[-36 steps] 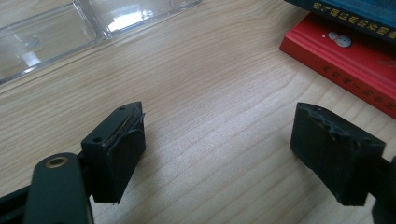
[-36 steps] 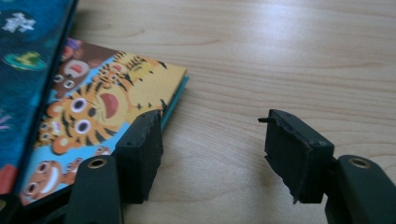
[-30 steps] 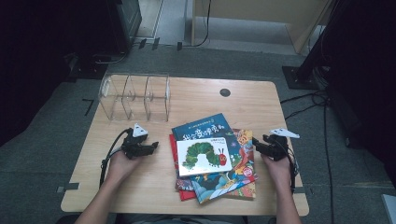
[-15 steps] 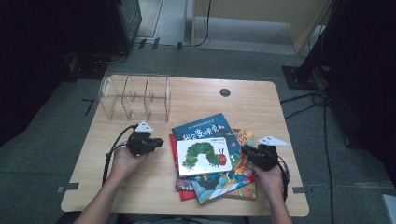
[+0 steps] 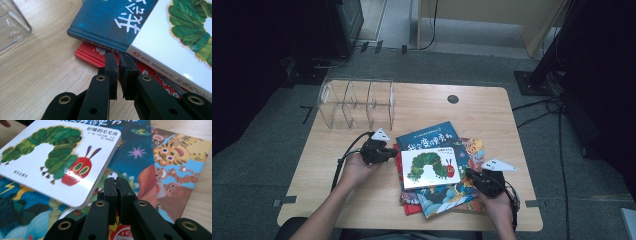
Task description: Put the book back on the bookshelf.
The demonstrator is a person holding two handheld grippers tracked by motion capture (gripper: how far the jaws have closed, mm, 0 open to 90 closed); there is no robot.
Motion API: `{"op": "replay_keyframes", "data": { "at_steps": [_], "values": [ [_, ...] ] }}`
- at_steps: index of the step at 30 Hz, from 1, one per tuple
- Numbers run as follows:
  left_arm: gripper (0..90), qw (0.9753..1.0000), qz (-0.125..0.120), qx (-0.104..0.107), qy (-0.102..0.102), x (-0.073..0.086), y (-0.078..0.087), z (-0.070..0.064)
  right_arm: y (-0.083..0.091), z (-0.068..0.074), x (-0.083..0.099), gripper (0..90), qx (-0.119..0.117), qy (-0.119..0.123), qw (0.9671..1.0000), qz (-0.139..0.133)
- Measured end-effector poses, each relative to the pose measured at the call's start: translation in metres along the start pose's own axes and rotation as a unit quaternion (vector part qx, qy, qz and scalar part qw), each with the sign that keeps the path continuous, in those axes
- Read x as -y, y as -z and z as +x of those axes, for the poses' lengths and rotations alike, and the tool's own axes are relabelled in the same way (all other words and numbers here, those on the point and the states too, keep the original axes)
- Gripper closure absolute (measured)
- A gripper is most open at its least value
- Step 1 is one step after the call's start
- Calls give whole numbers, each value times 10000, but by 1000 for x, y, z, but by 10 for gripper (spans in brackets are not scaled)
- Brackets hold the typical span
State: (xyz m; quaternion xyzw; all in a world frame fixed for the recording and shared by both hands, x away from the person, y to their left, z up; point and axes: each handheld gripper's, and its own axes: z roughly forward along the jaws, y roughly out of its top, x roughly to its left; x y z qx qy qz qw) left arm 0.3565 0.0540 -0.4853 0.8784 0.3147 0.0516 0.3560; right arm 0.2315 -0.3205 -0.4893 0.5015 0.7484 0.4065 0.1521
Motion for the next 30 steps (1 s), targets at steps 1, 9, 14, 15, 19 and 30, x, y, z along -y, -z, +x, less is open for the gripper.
{"op": "replay_keyframes", "data": {
  "at_steps": [1, 9, 14, 15, 19, 30],
  "values": [
    [857, 10000, 0, 0, 0, 0, 0, 0, 0, 0, 0, 877, 0, 0, 10000, 0],
    [860, 9999, 15, 134, 37, -6, -8, 2, 5, 16, 13, 899, -183, 101, 9995, 227],
    [876, 9998, 34, 190, 93, -6, -9, 3, 3, 21, 14, 900, -293, 179, 9992, 200],
    [873, 9998, 42, 181, 98, -6, -9, 3, 2, 21, 13, 900, -241, 217, 9993, 181],
    [859, 9998, 33, 143, 128, -7, -9, 4, 3, 20, 13, 900, -278, 146, 9993, 226],
    [899, 9997, 71, 184, 109, -5, -7, 1, -5, 18, 7, 900, -188, 142, 9996, 162]
  ]
}}
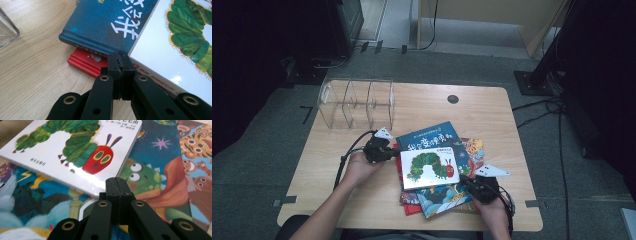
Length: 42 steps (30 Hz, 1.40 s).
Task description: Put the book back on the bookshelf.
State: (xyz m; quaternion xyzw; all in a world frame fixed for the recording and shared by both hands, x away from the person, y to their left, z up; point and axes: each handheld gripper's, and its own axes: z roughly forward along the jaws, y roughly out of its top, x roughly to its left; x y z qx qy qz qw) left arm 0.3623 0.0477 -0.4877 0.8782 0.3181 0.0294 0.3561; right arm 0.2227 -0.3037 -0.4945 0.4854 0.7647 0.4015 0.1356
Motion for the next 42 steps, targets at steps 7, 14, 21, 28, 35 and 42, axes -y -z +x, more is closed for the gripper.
{"op": "replay_keyframes", "data": {
  "at_steps": [7, 14, 21, 28, 35, 42],
  "values": [
    [889, 10000, 72, -39, 25, 8, 4, -2, -11, -2, -10, 900, 18, 57, 10000, -21],
    [890, 9999, -13, -130, 25, 12, 12, -4, -7, -4, -12, 900, -69, 12, 9999, -108],
    [892, 9999, -105, -91, 70, 7, 15, 1, -1, 2, -8, 900, -61, 54, 9999, -88],
    [890, 9999, -116, -41, 52, 0, 12, 4, 5, 7, 0, 900, 7, 91, 10000, -20],
    [882, 10000, -75, 5, -61, -4, 5, 4, 10, 19, 10, 900, -48, 110, 9999, 84],
    [900, 9998, 89, 37, -167, -5, 4, 1, 3, 25, 8, 900, -139, 226, 9996, 41]
  ]
}}
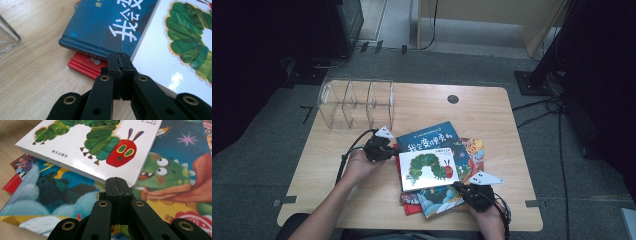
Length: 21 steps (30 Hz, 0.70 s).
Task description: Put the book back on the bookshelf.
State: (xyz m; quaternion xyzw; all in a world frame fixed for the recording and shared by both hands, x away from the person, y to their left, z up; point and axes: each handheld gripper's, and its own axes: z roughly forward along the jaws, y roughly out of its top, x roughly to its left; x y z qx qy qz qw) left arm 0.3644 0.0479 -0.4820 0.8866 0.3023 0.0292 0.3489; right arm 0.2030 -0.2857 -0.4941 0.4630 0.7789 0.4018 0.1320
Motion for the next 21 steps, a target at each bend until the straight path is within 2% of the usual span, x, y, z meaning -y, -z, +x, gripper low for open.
{"op": "replay_keyframes", "data": {
  "at_steps": [4, 11, 14, 15, 16, 17, 18, 21],
  "values": [
    [900, 10000, 68, 48, 23, 5, 5, 1, -5, -5, -4, 900, -18, -53, 10000, -66],
    [900, 9994, 112, 129, 289, 19, 17, 1, -17, -12, -14, 900, -85, -49, 9999, -115],
    [900, 9993, 136, 144, 332, 22, 20, 1, -21, -14, -18, 900, -94, -27, 9999, -109],
    [900, 9989, 162, 167, 414, 25, 23, 0, -24, -15, -21, 900, -114, -11, 9999, -117],
    [900, 9989, 162, 167, 414, 25, 23, 0, -24, -15, -21, 900, -114, -11, 9999, -117],
    [900, 9977, 224, 235, 592, 29, 26, 1, -27, -16, -23, 900, -126, 19, 9999, -116],
    [900, 9973, 235, 242, 646, 30, 27, 0, -28, -16, -24, 900, -135, 46, 9998, -132],
    [900, 9967, 291, 262, 706, 35, 32, -2, -33, -18, -29, 900, -181, 61, 9997, -131]
  ]
}}
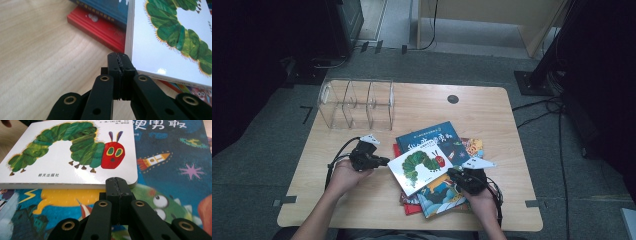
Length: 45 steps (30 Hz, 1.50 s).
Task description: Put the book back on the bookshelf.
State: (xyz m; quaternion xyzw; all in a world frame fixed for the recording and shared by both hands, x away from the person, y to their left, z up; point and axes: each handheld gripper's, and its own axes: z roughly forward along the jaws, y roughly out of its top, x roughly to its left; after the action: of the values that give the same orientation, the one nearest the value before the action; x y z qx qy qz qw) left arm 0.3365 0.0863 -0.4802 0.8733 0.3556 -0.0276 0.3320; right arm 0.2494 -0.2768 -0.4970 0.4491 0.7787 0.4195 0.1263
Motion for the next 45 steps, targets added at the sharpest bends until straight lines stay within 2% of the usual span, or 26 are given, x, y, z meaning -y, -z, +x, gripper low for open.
{"op": "replay_keyframes", "data": {
  "at_steps": [8, 10, 12, 14, 15, 17, 19, 21, 22, 23, 25, 27, 29, 31, 33, 35, 37, 45],
  "values": [
    [891, 9998, 116, 57, 129, 12, 8, -5, -13, -2, -10, 900, -127, 130, 9998, -3],
    [850, 9995, 115, 34, 285, 14, 10, -6, -18, -3, -14, 900, -156, 198, 9997, 0],
    [792, 9992, 101, -17, 395, 14, 12, -3, -20, -4, -18, 900, -204, 135, 9997, 77],
    [745, 9990, 91, -97, 417, 13, 13, -2, -21, -5, -19, 900, -217, 152, 9996, 80],
    [707, 9986, 27, -214, 477, 9, 18, 1, -23, -6, -21, 900, -256, 145, 9995, 102],
    [677, 9984, -7, -243, 514, 7, 20, 2, -24, -6, -22, 900, -266, 148, 9995, 100],
    [599, 9984, -32, -274, 488, 3, 22, 4, -27, -6, -25, 900, -284, 175, 9994, 108],
    [547, 9984, 12, -123, 550, -5, 21, 5, -30, -5, -27, 900, -265, 199, 9994, 108],
    [535, 9984, 12, -123, 550, -5, 21, 5, -30, -5, -27, 900, -265, 199, 9994, 108],
    [494, 9988, -19, -16, 497, -10, 20, 3, -30, -3, -28, 900, -214, 186, 9995, 125],
    [444, 9991, -30, 18, 426, -13, 17, 0, -28, 1, -27, 900, -201, 197, 9995, 155],
    [392, 9991, 78, -73, 413, -16, 14, -2, -26, 4, -26, 900, -238, 229, 9994, 140],
    [322, 9991, 121, -58, 397, -18, 11, -4, -25, 8, -24, 900, -269, 273, 9992, 113],
    [301, 9988, 195, 86, 430, -19, 7, -4, -25, 16, -20, 900, -332, 423, 9984, 161],
    [307, 9983, 251, 217, 487, -21, 4, -5, -24, 20, -19, 900, -374, 469, 9980, 180],
    [308, 9980, 315, 210, 498, -22, 1, -7, -23, 23, -18, 900, -421, 457, 9979, 199],
    [307, 9973, 362, 292, 571, -24, -3, -7, -23, 25, -17, 900, -440, 479, 9977, 208],
    [297, 9961, 573, 392, 543, -27, -13, -11, -28, 27, -18, 900, -516, 544, 9971, 142]
  ]
}}
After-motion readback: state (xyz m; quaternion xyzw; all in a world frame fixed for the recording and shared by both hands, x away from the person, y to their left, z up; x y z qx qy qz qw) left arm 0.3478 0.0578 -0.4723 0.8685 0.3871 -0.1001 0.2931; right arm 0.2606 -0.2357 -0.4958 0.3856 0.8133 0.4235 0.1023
